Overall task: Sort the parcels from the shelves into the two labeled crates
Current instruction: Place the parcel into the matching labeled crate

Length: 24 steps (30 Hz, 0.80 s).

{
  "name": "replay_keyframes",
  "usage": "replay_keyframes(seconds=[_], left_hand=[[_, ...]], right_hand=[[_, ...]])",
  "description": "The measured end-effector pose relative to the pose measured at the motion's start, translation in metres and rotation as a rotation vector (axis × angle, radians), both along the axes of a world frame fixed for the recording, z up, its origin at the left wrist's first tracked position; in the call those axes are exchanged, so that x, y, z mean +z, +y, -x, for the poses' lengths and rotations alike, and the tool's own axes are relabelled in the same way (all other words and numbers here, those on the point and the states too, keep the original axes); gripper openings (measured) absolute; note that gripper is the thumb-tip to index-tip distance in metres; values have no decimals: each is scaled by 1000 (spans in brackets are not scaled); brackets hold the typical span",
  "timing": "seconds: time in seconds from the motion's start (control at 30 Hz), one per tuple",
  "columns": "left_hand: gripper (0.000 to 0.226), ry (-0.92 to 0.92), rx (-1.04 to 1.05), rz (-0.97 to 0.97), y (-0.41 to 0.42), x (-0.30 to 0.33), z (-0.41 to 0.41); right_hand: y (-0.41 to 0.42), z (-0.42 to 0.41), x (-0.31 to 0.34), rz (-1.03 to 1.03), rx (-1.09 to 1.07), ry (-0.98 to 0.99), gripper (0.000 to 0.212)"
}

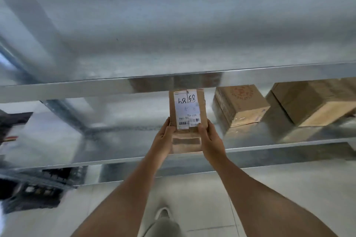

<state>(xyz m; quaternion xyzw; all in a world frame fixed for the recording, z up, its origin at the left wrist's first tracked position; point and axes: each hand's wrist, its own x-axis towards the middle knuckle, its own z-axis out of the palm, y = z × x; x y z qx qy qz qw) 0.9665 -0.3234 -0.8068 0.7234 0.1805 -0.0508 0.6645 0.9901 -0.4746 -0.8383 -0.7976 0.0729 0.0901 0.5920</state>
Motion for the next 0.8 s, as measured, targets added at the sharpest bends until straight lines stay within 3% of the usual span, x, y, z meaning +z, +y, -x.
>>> replay_keyframes(seconds=[0.07, 0.17, 0.4, 0.53, 0.67, 0.8], left_hand=[[39, 40, -24, 35, -7, 31, 22], [38, 102, -28, 52, -17, 72, 58], [25, 268, -24, 89, -28, 171, 148], [26, 246, -10, 65, -23, 226, 186], [25, 153, -24, 48, -4, 277, 218], [43, 35, -82, 159, 27, 327, 252]], right_hand=[[-7, 21, 24, 35, 4, 57, 31], [-19, 62, 66, 50, 6, 152, 19], [-38, 158, 178, 58, -10, 271, 26], [-36, 194, 241, 35, 4, 238, 33], [-22, 222, 294, 8, 6, 184, 54], [8, 255, 348, -33, -35, 77, 28]])
